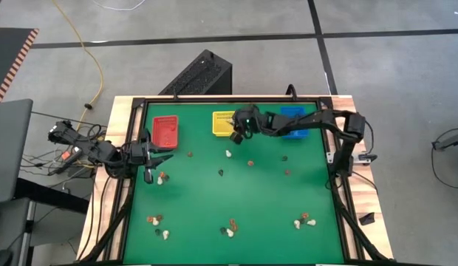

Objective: Sort Halloween decoration
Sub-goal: Put the white skull toy into the yellow bin, then put the orange flower toy into the red bin

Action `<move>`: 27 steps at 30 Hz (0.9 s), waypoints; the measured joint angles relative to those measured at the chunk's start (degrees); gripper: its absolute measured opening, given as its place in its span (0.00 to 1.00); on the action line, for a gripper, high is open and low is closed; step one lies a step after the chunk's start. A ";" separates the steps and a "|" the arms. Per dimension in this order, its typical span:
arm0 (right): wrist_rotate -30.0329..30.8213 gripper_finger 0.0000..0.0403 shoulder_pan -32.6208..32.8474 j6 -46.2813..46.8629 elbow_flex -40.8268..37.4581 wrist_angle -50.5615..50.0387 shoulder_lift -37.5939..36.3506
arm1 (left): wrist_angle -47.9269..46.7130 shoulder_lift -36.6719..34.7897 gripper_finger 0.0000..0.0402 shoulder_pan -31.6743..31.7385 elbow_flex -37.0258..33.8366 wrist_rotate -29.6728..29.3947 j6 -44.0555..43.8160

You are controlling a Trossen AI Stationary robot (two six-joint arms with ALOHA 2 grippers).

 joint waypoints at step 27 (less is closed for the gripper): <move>3.35 0.63 15.88 4.85 -17.80 9.44 -17.54 | -3.06 33.87 0.23 17.17 0.00 1.62 -12.84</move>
